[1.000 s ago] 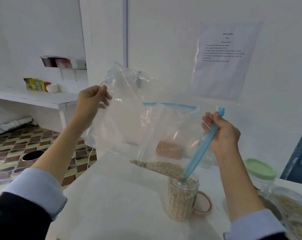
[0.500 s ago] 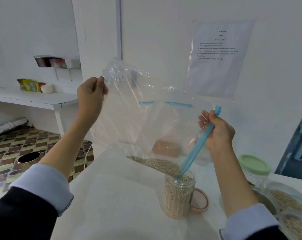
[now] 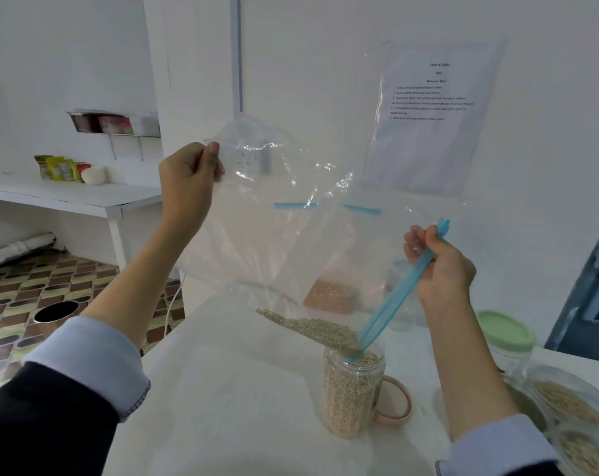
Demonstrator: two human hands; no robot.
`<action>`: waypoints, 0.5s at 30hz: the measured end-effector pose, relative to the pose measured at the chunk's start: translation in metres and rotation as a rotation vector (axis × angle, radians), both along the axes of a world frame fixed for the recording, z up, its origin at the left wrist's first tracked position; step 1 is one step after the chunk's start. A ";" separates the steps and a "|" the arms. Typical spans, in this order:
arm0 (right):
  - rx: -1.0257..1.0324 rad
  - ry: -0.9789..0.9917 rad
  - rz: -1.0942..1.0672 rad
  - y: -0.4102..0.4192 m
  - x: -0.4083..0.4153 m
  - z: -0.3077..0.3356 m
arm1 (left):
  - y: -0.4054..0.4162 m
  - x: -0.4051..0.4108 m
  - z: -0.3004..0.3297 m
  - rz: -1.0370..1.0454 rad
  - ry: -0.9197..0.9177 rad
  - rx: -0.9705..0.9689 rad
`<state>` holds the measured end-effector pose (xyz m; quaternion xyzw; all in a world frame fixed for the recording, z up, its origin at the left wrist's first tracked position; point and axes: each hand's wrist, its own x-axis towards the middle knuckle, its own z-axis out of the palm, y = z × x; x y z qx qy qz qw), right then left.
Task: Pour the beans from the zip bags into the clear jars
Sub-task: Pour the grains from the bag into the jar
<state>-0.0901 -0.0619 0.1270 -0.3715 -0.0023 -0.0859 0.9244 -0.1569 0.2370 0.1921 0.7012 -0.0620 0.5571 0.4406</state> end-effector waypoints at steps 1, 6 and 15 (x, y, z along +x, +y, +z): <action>-0.001 -0.003 0.007 -0.001 0.000 0.000 | 0.000 0.000 0.000 -0.004 -0.004 -0.001; -0.003 -0.010 0.003 -0.002 -0.001 0.003 | -0.002 0.002 0.002 -0.005 -0.009 -0.001; 0.001 -0.004 0.012 -0.002 -0.002 0.002 | -0.005 0.002 0.010 0.032 -0.012 0.038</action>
